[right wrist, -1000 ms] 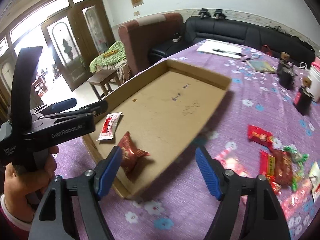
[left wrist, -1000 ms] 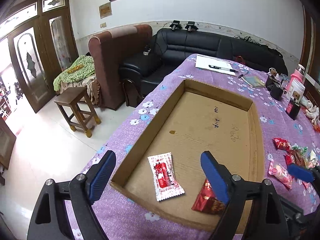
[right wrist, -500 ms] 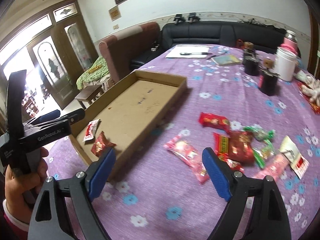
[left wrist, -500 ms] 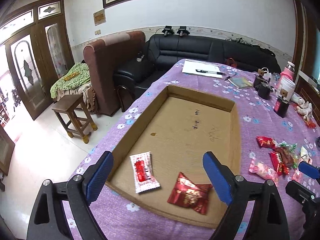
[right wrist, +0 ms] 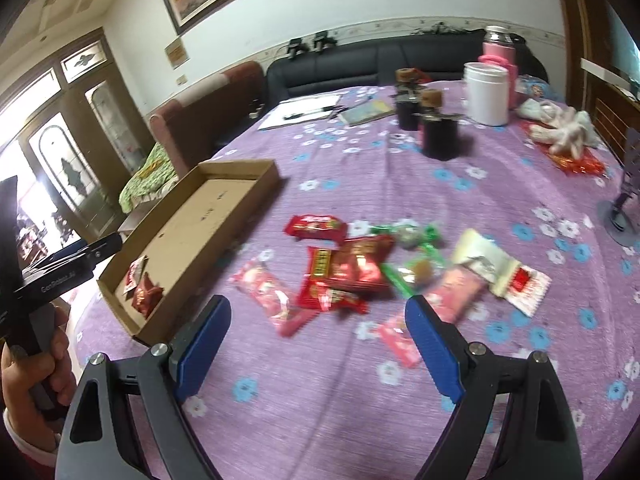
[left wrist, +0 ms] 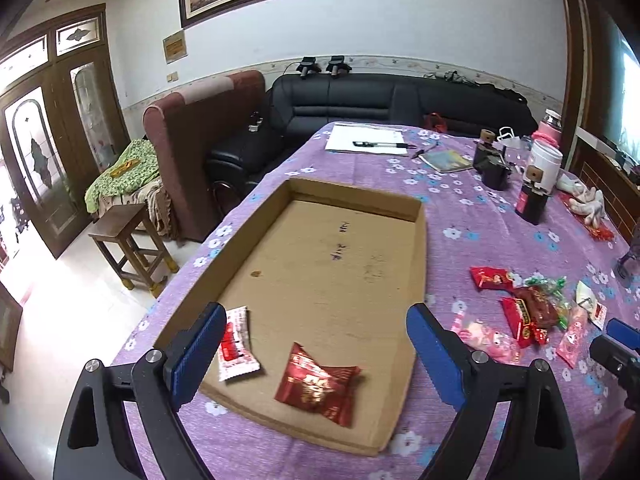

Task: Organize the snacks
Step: 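Withdraw both open tools from the tray back over the snacks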

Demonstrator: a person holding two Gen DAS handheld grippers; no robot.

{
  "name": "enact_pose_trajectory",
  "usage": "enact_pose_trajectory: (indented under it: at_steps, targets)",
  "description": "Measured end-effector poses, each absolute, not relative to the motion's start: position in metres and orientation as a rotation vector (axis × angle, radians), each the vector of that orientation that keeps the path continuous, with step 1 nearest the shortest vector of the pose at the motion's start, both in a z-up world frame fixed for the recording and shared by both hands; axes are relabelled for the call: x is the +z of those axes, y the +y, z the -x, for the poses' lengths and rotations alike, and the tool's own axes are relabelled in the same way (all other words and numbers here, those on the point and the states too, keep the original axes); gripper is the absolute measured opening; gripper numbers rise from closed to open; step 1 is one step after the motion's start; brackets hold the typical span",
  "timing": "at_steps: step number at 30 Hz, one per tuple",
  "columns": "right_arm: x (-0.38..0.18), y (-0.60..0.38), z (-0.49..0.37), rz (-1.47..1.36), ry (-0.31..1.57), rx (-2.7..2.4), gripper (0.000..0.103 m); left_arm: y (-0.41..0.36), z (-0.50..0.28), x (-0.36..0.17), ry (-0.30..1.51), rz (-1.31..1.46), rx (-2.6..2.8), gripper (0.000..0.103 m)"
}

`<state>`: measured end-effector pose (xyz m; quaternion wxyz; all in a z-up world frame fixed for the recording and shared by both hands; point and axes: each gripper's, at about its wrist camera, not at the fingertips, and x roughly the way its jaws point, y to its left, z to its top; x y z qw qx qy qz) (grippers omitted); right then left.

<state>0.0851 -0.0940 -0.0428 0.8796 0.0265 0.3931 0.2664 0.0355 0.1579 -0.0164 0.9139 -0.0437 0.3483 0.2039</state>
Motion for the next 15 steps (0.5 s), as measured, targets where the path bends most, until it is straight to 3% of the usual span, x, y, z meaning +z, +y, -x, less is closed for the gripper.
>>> enact_pose_trajectory:
  at_steps: [15]
  targets:
    - [-0.059,-0.171,-0.095,-0.074,0.821,0.4,0.089,0.107,-0.056,-0.027,0.749,0.057,0.344,0.094]
